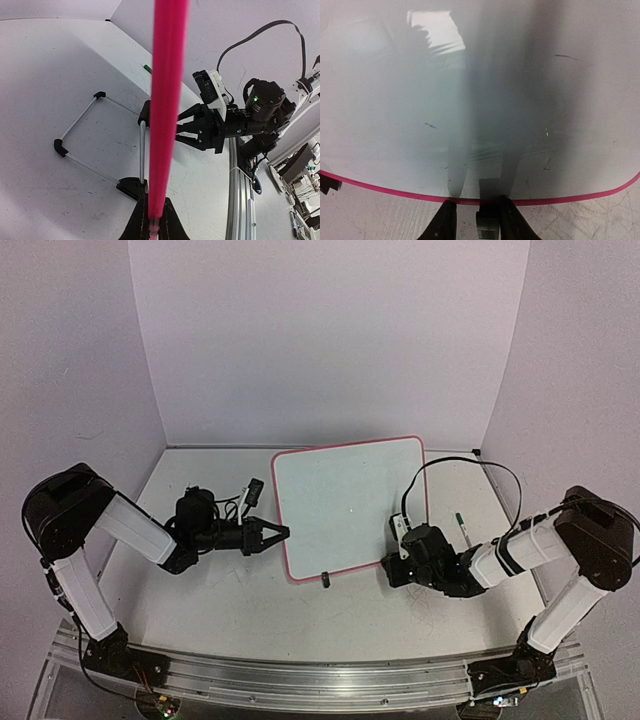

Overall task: Write a sentence on the whiteboard
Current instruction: Adjust the whiteboard at the center of the board.

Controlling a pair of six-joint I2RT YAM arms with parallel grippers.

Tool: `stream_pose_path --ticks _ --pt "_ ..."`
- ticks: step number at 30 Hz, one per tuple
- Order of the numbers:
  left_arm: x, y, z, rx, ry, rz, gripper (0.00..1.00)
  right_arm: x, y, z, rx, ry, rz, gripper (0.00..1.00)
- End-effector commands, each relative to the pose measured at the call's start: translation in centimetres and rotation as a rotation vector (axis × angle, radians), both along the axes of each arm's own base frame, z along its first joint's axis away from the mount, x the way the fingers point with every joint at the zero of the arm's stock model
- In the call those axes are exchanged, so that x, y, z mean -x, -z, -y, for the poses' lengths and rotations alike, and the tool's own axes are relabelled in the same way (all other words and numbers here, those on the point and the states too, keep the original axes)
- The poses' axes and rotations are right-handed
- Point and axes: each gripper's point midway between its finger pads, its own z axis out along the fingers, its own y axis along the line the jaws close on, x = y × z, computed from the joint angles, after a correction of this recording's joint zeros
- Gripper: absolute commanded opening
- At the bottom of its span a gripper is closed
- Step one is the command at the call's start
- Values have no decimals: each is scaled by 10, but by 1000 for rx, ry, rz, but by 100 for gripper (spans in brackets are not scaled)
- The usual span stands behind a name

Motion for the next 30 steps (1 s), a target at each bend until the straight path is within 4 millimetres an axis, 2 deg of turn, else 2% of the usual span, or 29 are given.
stream_pose_path --ticks 1,6,10,12,14,19,22,28,30 --pt "3 -14 -4 29 0 22 0 -1 2 -1 -7 9 -9 23" --pt "5 -11 -12 21 -25 18 0 -5 -4 0 -21 42 9 6" --pt "6 -12 -21 19 -49 21 0 -5 -4 1 -24 43 11 0" --pt "7 -15 -25 22 -62 28 0 -5 -4 1 -24 42 10 2" --pt "8 -20 -26 31 -66 34 0 -4 -4 1 -26 38 9 10" --pt "10 -23 -29 39 -71 31 0 -4 -5 -3 -29 19 6 13" --pt "12 -19 -33 30 -85 25 0 -5 -7 -6 -38 13 9 8" --pt "13 -8 -34 10 -92 5 0 -5 -11 -9 -49 6 13 7" --pt "11 -7 -32 11 -88 -7 0 -5 -11 -8 -52 14 11 0"
